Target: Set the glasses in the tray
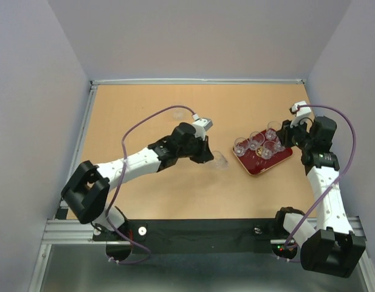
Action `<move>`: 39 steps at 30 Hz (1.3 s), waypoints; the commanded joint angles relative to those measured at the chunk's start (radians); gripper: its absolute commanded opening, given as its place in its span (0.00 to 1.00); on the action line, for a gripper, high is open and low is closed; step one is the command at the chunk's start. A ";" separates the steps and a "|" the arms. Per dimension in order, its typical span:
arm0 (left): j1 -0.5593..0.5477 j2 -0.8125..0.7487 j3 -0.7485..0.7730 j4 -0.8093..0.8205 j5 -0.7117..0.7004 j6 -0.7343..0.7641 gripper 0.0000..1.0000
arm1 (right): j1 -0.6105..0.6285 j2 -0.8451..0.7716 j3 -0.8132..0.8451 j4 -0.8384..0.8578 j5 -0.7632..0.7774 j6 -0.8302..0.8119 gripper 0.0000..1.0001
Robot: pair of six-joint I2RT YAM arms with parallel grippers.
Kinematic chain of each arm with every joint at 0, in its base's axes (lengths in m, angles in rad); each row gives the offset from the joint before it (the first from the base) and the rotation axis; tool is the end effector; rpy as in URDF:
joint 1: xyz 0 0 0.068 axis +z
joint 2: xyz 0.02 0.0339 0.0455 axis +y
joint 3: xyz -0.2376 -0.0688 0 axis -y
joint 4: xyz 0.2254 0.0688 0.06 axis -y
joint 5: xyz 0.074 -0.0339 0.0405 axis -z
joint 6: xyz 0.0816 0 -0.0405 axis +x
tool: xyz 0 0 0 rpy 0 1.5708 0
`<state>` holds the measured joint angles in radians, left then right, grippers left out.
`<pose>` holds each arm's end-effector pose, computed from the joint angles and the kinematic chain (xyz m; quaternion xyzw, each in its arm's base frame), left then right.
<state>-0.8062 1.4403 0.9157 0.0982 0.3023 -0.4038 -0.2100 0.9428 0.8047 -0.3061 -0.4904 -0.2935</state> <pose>0.2265 -0.2712 0.2253 0.2460 0.7981 -0.4086 0.3683 0.2464 -0.0132 0.2714 -0.1637 0.8141 0.0697 0.5528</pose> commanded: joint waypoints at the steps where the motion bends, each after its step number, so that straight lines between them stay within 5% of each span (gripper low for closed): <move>1: -0.100 0.099 0.162 0.014 -0.078 0.072 0.00 | -0.012 -0.006 -0.009 0.024 0.052 -0.009 0.31; 18: -0.246 0.500 0.691 -0.184 -0.272 0.149 0.00 | -0.051 -0.015 -0.010 0.048 0.107 0.031 0.36; 39: -0.310 0.765 1.042 -0.302 -0.454 0.189 0.02 | -0.068 -0.025 -0.016 0.065 0.118 0.051 0.37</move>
<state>-1.1065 2.2024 1.8786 -0.2020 -0.1108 -0.2356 -0.2653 0.9421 0.8047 -0.2996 -0.3840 -0.2569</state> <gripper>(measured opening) 0.062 0.365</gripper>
